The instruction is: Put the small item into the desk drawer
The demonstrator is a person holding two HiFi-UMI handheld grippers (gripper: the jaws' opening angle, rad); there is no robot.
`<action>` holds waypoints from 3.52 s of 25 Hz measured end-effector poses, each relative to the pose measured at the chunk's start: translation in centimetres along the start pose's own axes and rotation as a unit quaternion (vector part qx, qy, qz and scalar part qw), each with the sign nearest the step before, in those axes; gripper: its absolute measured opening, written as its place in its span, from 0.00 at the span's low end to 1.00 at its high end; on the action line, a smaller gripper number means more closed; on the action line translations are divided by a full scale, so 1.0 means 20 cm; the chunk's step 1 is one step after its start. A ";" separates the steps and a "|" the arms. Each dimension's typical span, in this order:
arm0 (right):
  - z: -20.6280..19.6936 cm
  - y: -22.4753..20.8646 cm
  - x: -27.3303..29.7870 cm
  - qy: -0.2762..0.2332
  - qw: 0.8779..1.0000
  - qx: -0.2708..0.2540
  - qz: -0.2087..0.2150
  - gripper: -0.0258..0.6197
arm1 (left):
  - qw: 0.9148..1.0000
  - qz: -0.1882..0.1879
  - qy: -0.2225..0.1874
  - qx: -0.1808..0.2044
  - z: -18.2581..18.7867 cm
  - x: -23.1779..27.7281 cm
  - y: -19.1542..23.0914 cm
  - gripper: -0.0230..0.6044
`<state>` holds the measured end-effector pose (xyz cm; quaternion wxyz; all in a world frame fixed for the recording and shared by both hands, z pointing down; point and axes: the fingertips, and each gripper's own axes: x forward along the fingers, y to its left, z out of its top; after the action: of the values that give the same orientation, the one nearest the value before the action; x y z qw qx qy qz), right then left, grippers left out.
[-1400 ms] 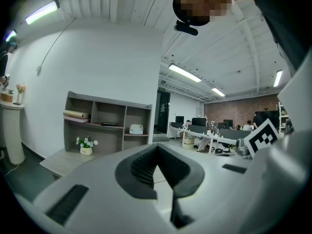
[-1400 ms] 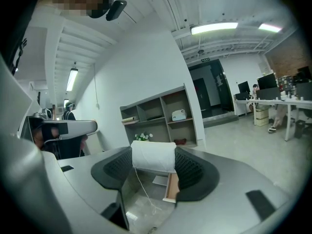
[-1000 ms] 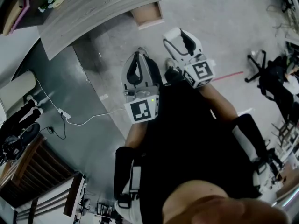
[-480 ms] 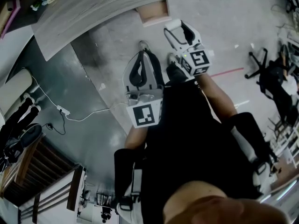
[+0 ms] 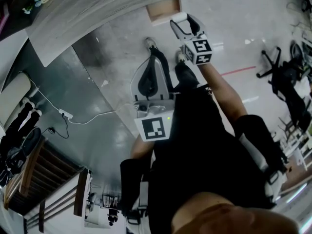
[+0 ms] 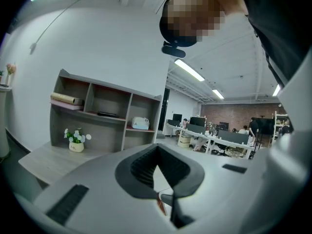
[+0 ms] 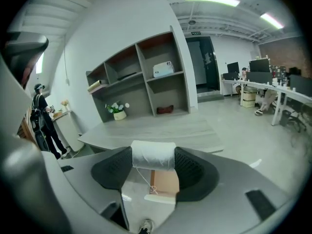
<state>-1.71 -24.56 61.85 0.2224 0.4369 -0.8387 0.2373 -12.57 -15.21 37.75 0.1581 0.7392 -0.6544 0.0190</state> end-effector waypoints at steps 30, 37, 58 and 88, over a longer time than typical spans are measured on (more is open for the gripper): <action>-0.98 -0.39 0.82 0.209 0.975 0.018 -0.074 0.45 | 0.999 -0.009 0.035 -0.027 -0.21 0.14 0.07 0.02; -1.09 -0.38 0.90 0.259 0.963 0.000 -0.077 0.45 | 0.999 -0.005 0.041 -0.028 -0.24 0.18 0.12 0.02; -1.24 -0.37 0.98 0.359 0.931 0.021 -0.063 0.45 | 0.998 0.012 0.052 -0.044 -0.31 0.27 0.20 0.02; -0.96 -0.34 0.74 0.297 0.953 0.026 -0.052 0.28 | 0.997 0.017 0.065 -0.037 -0.36 0.13 -0.01 0.02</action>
<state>-0.46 -25.94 87.00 0.4616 0.3953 -0.7047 0.3662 -10.64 -15.78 45.11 0.2275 0.7189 -0.6552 0.0454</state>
